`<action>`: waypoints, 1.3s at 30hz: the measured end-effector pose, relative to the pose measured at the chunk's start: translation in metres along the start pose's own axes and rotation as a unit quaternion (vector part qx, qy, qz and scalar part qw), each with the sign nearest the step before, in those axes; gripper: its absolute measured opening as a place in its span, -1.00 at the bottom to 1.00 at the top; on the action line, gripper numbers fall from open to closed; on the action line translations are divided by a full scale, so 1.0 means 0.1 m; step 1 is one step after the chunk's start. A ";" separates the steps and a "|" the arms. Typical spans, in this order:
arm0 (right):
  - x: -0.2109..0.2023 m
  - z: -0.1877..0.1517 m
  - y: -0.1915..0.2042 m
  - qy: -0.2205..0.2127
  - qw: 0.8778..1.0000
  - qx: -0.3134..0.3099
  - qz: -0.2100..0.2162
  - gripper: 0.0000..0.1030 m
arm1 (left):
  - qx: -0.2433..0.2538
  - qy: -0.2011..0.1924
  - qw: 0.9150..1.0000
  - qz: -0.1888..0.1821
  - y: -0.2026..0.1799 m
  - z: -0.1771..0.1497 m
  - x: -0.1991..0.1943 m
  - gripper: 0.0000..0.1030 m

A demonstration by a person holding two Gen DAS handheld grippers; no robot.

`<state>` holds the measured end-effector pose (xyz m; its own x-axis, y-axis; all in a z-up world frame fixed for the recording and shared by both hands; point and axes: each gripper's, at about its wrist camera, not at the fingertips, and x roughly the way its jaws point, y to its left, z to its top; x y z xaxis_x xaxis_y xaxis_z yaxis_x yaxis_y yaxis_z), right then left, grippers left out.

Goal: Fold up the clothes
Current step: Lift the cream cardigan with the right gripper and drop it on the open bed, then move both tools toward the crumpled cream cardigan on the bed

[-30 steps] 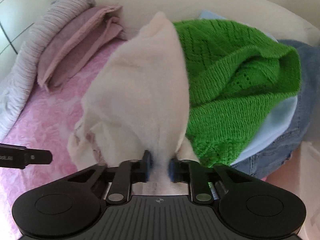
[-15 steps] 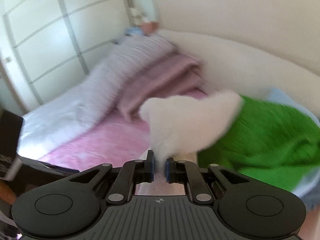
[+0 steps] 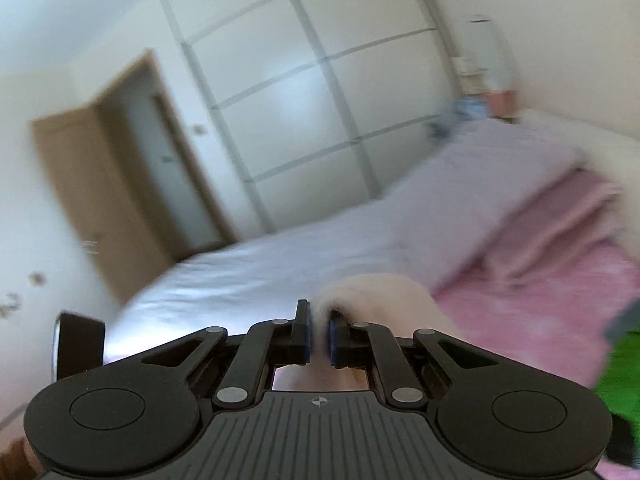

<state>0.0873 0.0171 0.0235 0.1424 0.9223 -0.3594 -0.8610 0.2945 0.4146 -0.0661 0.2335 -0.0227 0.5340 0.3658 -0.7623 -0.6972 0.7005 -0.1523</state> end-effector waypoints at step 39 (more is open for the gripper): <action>-0.72 -1.91 1.19 0.315 0.938 -0.142 -0.020 -0.11 | -0.120 0.077 0.971 0.190 0.49 -2.52 -1.84 0.43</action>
<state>-0.1184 -0.0619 -0.0615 -0.0625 0.5546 -0.8298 -0.9693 0.1644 0.1829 -0.3190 0.0468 -0.0484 0.1511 0.4608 -0.8745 -0.9313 0.3630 0.0304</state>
